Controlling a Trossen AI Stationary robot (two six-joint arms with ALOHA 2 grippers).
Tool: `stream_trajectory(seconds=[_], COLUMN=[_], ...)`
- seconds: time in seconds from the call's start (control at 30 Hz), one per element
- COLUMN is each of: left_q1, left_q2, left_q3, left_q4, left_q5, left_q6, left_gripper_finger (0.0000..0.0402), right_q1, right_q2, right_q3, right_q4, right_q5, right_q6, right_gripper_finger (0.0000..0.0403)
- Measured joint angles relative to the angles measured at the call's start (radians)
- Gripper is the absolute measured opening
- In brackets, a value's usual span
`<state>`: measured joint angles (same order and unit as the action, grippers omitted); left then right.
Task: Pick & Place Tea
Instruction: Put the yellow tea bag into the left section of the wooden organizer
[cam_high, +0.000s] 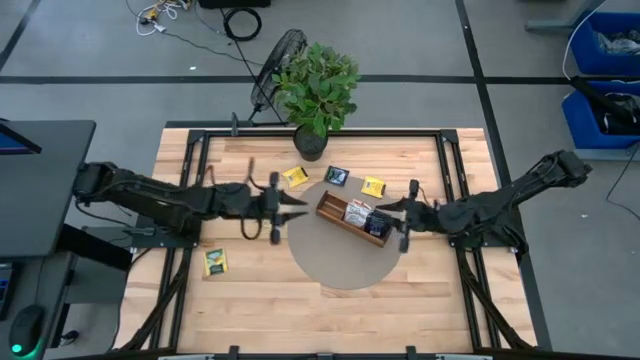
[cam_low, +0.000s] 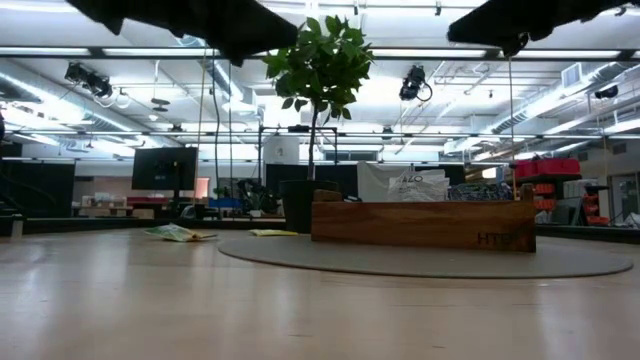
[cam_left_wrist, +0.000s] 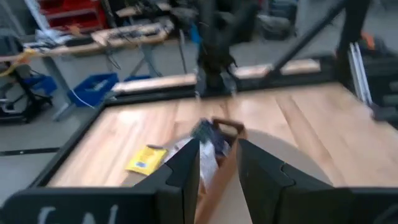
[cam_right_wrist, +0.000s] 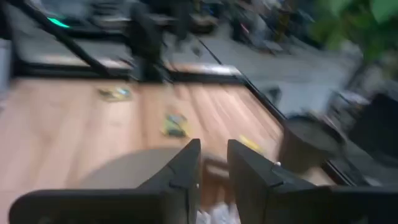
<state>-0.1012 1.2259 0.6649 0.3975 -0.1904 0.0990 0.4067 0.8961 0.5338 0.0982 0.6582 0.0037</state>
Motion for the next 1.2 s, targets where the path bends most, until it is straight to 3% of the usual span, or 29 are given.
stream_trajectory(seconds=[0.13, 0.27, 0.5, 0.77, 1.07, 1.2], left_q1=[0.044, 0.083, 0.091, 0.062, -0.007, -0.007], left_q2=[-0.1, -0.146, -0.12, -0.119, 0.029, 0.096], left_q3=[-0.081, -0.145, -0.166, -0.166, -0.165, -0.165], left_q4=[-0.016, -0.041, -0.231, -0.39, -0.452, -0.463], left_q5=[0.0, -0.002, 0.001, 0.004, -0.036, -0.061], left_q6=[-0.069, -0.14, -0.226, -0.246, -0.302, -0.344], left_gripper_finger=[0.011, 0.011, 0.011, 0.011, 0.0112, 0.0132], right_q1=[-0.019, -0.061, -0.141, -0.185, -0.203, -0.203], right_q2=[-0.103, -0.159, -0.147, -0.132, -0.129, -0.129], right_q3=[-0.093, -0.17, -0.203, -0.204, -0.204, -0.204], right_q4=[0.111, 0.14, 0.12, 0.092, 0.077, 0.066], right_q5=[-0.089, -0.083, 0.015, 0.005, 0.005, 0.005], right_q6=[-0.08, -0.088, -0.024, 0.008, 0.047, 0.049], right_gripper_finger=[0.0086, 0.0086, 0.0086, 0.0086, 0.0086, 0.0086])
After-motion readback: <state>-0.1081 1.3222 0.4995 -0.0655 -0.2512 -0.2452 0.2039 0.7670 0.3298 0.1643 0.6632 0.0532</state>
